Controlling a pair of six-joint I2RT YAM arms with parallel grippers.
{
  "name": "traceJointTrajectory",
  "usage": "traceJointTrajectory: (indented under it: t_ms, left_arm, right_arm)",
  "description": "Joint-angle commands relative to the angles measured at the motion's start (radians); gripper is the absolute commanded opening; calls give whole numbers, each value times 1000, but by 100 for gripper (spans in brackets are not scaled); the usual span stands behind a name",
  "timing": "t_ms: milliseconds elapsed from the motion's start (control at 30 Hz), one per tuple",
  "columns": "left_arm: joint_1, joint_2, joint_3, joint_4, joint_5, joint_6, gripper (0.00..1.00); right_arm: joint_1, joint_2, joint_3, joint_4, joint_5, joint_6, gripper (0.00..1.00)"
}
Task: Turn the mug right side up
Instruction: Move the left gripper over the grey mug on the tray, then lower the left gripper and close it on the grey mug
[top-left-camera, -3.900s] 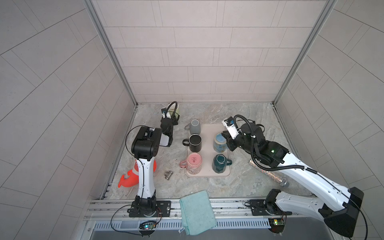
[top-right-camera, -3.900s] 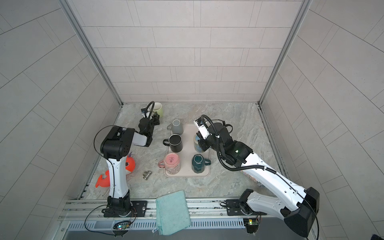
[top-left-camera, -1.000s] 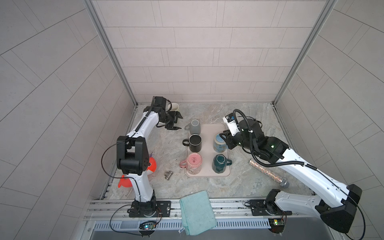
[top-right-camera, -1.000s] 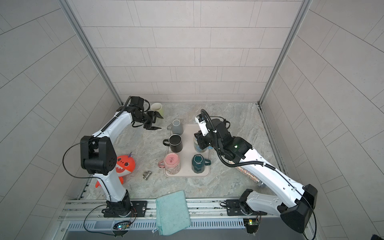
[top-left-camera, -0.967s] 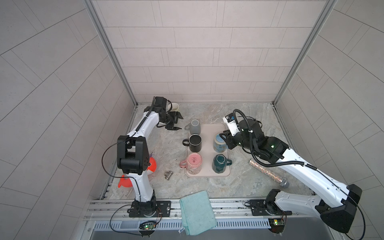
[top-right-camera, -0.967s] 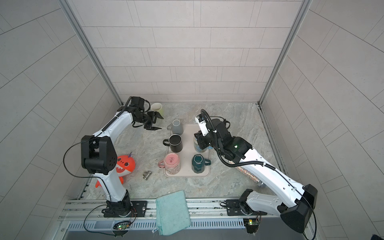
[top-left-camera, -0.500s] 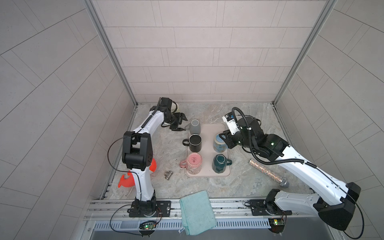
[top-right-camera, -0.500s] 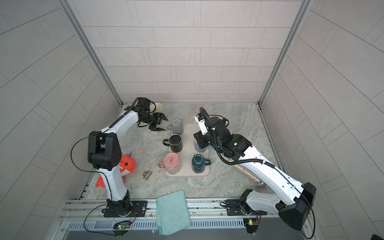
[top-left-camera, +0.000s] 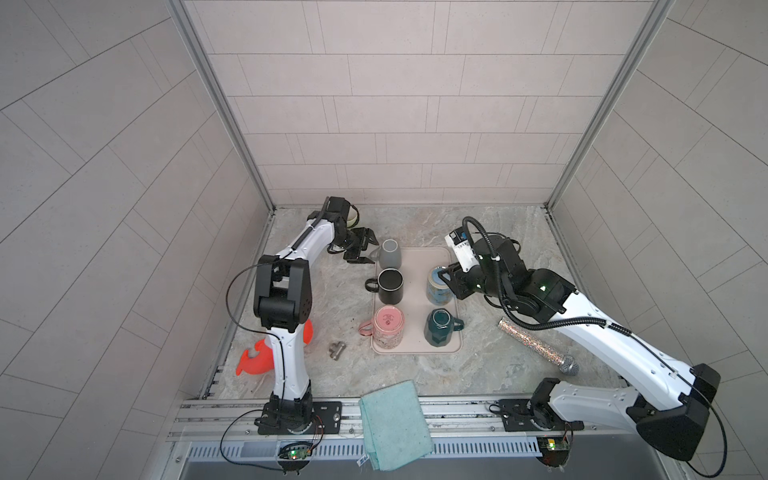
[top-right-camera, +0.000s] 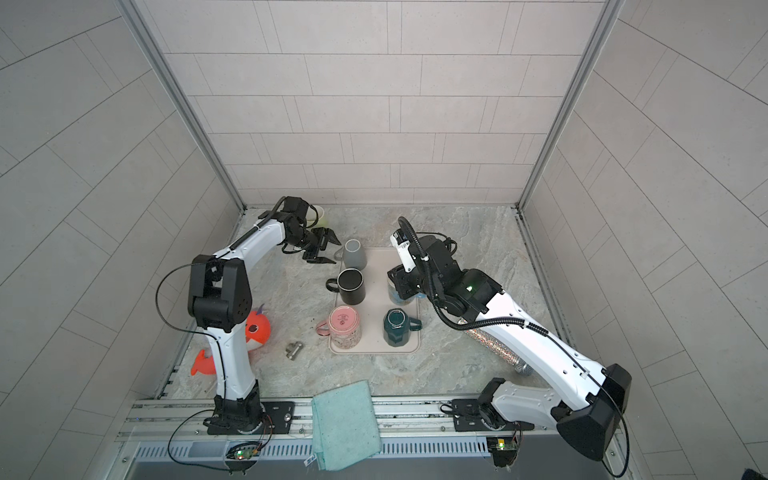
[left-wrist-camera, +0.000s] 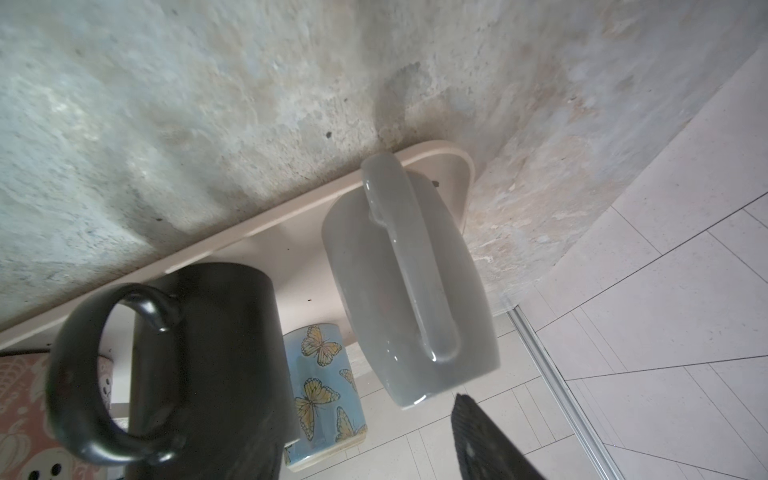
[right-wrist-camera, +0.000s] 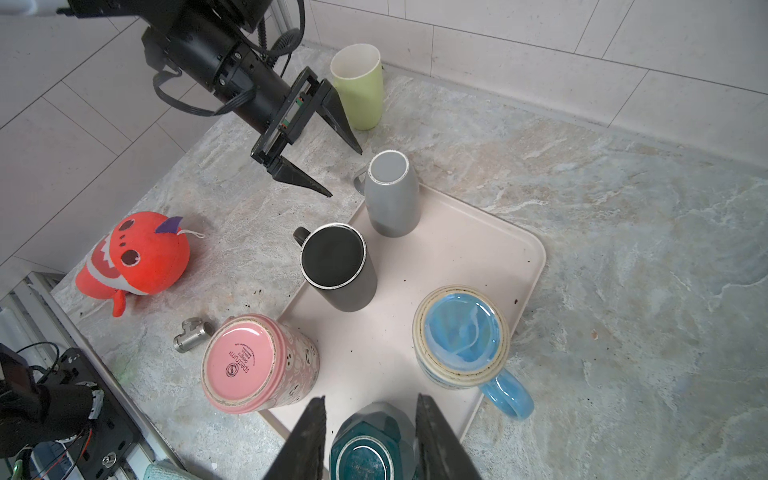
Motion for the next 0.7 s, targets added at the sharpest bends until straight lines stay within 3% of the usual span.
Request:
traceJointTrajectory:
  t_ms: [0, 667]
  left_arm:
    - [-7, 29, 42, -35, -20, -12, 69]
    - [-16, 149, 150, -41, -55, -99, 69]
  right_arm:
    - [-5, -4, -19, -5, 5, 10, 38]
    - [-20, 25, -23, 0, -15, -9, 40]
